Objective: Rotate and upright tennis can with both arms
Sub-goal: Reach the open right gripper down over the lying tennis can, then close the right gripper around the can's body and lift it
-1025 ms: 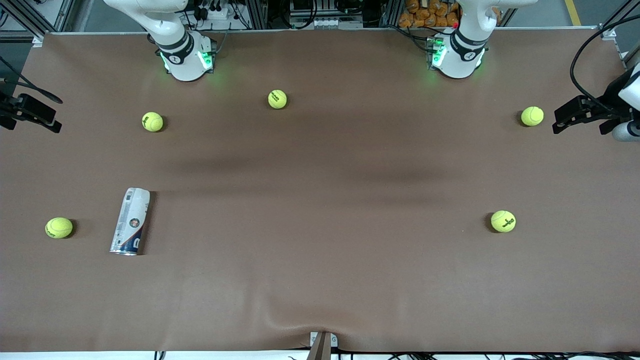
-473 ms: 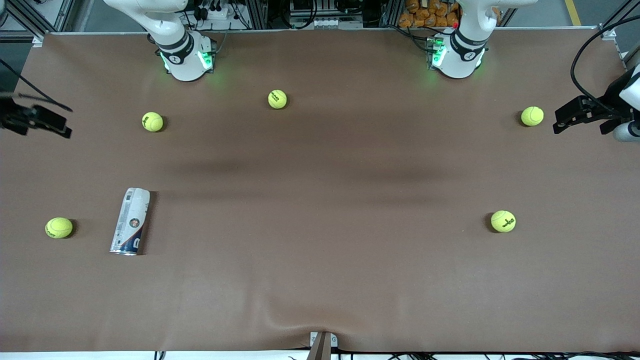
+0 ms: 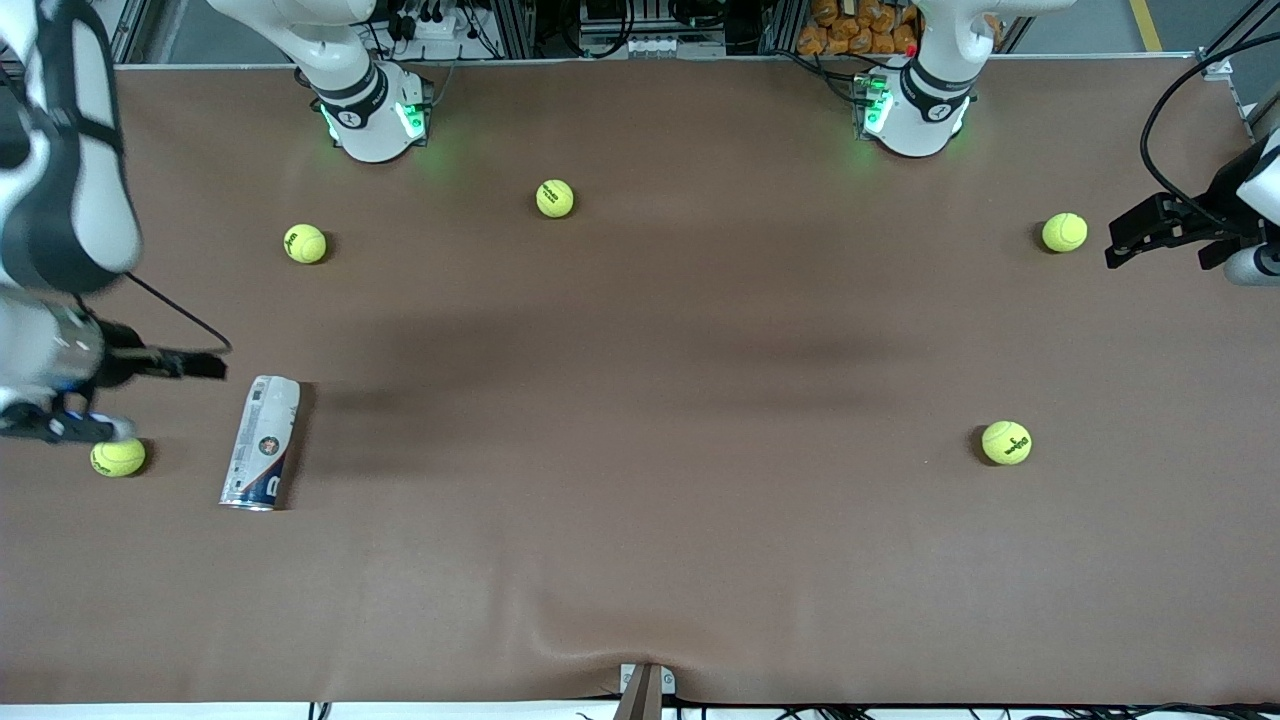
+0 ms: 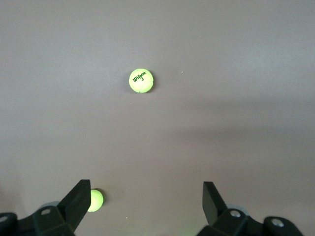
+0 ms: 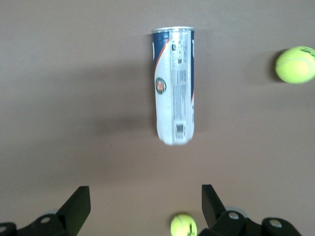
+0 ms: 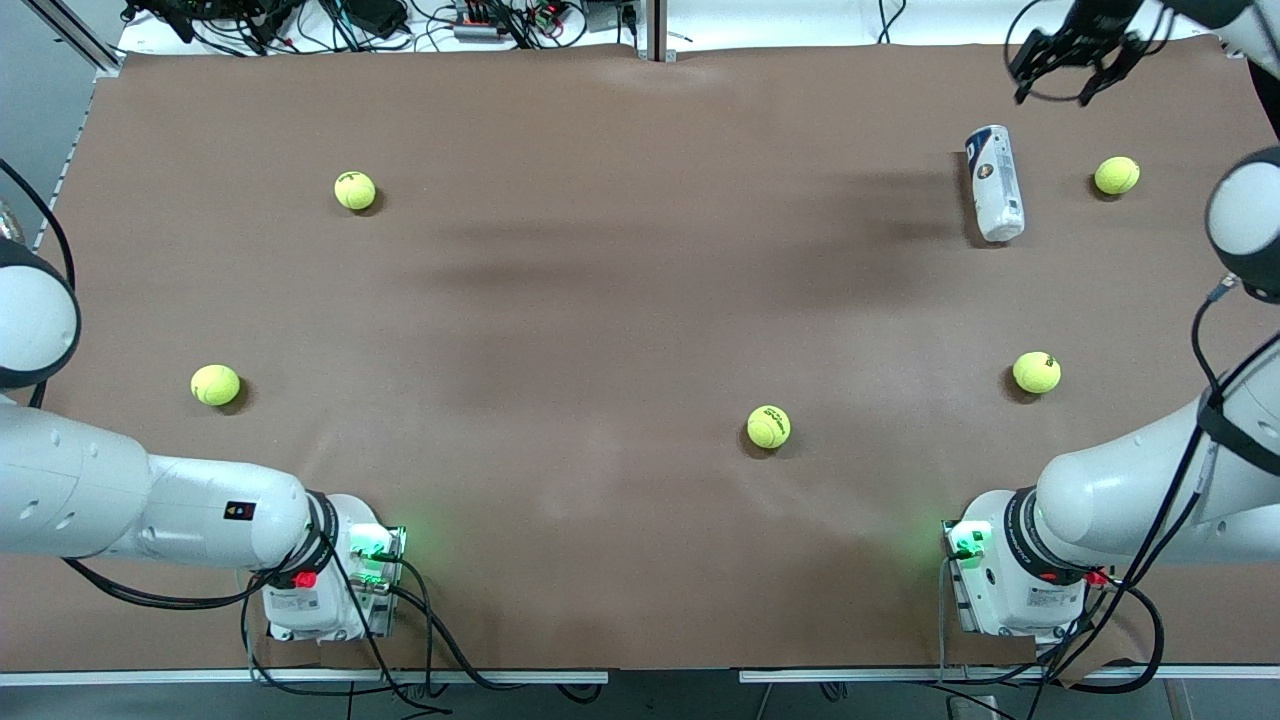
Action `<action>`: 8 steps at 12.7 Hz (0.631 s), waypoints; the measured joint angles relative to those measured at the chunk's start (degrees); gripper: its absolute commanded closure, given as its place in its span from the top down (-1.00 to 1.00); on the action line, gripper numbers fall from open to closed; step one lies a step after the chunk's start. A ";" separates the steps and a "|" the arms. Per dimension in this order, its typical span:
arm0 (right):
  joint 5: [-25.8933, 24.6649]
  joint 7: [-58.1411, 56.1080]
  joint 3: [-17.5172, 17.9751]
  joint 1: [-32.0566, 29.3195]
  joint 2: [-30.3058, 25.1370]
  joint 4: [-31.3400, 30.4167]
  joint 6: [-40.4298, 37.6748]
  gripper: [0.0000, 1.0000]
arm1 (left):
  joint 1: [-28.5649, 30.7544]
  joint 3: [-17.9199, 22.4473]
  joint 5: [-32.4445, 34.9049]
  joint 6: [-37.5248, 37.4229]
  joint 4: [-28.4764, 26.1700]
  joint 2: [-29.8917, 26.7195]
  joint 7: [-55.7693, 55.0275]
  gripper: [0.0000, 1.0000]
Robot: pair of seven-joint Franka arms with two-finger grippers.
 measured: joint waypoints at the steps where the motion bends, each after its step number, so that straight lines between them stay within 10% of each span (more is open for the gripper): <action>1: 0.00 -0.14 -0.01 -0.23 2.69 -0.02 1.70 1.00 | 0.00 -0.01 0.00 0.00 -0.03 0.01 0.00 1.00; 8: 0.00 -7.22 -0.04 -3.53 14.79 -1.88 13.54 1.00 | 0.07 0.00 0.00 -0.02 -0.20 0.05 0.00 1.00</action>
